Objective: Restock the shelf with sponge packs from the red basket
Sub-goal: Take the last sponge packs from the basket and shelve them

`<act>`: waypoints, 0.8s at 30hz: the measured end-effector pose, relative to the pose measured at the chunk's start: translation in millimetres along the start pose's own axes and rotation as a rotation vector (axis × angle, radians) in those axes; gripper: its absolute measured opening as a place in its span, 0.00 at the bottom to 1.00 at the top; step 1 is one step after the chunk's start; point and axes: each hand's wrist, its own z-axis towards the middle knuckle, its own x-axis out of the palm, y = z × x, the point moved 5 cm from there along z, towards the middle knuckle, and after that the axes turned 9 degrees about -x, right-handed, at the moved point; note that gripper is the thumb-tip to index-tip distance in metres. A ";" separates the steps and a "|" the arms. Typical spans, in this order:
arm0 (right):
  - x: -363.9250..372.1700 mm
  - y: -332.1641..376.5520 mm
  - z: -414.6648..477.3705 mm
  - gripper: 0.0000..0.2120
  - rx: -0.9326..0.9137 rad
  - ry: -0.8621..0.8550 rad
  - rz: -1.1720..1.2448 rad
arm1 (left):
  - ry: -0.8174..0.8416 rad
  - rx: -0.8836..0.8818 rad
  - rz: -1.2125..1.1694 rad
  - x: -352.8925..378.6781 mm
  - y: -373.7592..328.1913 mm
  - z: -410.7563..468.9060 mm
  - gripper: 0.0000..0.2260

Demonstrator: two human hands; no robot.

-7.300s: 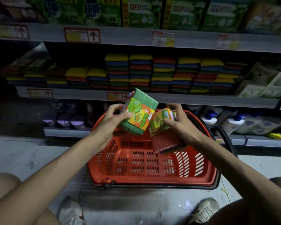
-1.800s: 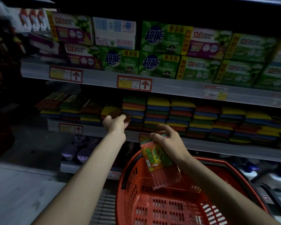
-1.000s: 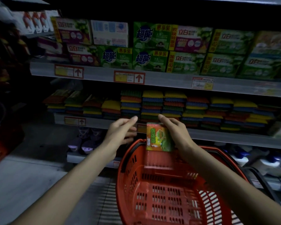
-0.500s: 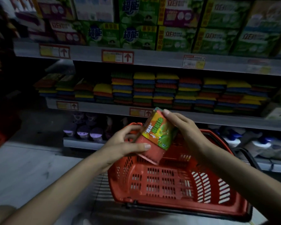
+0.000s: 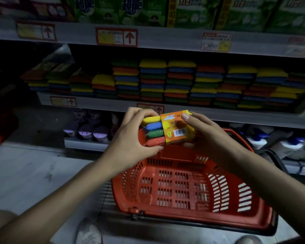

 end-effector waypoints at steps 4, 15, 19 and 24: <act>-8.8 -0.2 6.0 0.25 -0.002 -0.046 0.065 | 0.047 -0.049 -0.125 4.6 -0.3 4.8 0.36; -0.1 0.8 -4.6 0.21 -0.108 -0.080 -0.095 | 0.164 -0.704 -0.967 44.1 8.3 0.0 0.23; 12.1 -2.9 -10.4 0.18 -0.104 -0.031 -0.132 | 0.109 -0.811 -1.084 50.4 7.1 -4.6 0.20; 15.8 2.5 -13.7 0.27 -0.190 -0.046 -0.185 | 0.051 -0.852 -1.038 48.7 8.9 -0.9 0.21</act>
